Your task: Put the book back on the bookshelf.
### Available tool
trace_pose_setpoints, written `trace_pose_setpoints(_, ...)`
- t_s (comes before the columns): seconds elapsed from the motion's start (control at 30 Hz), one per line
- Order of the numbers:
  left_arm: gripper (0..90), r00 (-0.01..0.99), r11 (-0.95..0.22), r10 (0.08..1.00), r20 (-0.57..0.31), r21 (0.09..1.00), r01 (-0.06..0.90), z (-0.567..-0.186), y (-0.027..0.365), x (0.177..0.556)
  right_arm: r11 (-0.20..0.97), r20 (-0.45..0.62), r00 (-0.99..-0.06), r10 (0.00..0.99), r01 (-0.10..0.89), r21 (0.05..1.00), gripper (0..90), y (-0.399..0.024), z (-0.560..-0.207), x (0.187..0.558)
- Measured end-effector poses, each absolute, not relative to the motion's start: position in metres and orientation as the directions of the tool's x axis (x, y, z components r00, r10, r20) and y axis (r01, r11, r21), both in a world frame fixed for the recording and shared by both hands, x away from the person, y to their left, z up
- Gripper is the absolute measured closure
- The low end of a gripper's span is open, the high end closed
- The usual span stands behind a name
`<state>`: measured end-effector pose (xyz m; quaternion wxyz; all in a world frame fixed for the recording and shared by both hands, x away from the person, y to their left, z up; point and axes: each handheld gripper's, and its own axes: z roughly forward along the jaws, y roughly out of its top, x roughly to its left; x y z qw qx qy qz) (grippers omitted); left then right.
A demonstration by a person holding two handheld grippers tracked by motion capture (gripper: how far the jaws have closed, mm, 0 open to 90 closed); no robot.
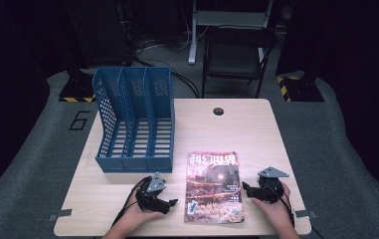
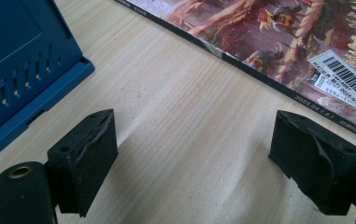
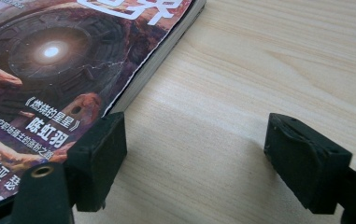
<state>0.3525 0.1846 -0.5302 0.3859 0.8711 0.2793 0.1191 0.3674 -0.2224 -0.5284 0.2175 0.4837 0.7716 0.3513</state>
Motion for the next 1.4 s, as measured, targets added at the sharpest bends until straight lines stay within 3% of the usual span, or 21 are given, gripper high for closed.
trace_pose_setpoints(0.23,14.9,0.817,-0.56,0.576,0.005,0.731,0.39,-0.529,0.184,0.354,0.284,0.006,-0.446,0.895,0.581,0.763,31.3,-0.221,-0.528,0.363)
trace_pose_setpoints(0.4,14.9,0.815,-0.551,0.58,0.001,0.737,0.392,-0.53,0.183,0.354,0.282,0.006,-0.443,0.896,0.58,0.764,32.3,-0.221,-0.528,0.363)
trace_pose_setpoints(0.63,15.1,0.807,-0.547,0.591,-0.001,0.735,0.402,-0.53,0.183,0.354,0.283,0.012,-0.458,0.889,0.57,0.771,45.5,-0.222,-0.528,0.363)
trace_pose_setpoints(0.93,22.7,0.793,-0.525,0.609,-0.017,0.741,0.419,-0.528,0.185,0.355,0.209,0.064,-0.405,0.912,0.595,0.776,57.1,-0.23,-0.519,0.361)
trace_pose_setpoints(1.13,26.8,0.778,-0.489,0.621,-0.095,0.729,0.479,-0.523,0.181,0.355,0.14,0.147,-0.39,0.909,0.617,0.775,57.3,-0.23,-0.506,0.356)
trace_pose_setpoints(1.4,30.8,0.745,-0.45,0.652,-0.14,0.719,0.529,-0.508,0.168,0.356,0.207,0.105,-0.415,0.904,0.638,0.742,47.1,-0.209,-0.491,0.351)
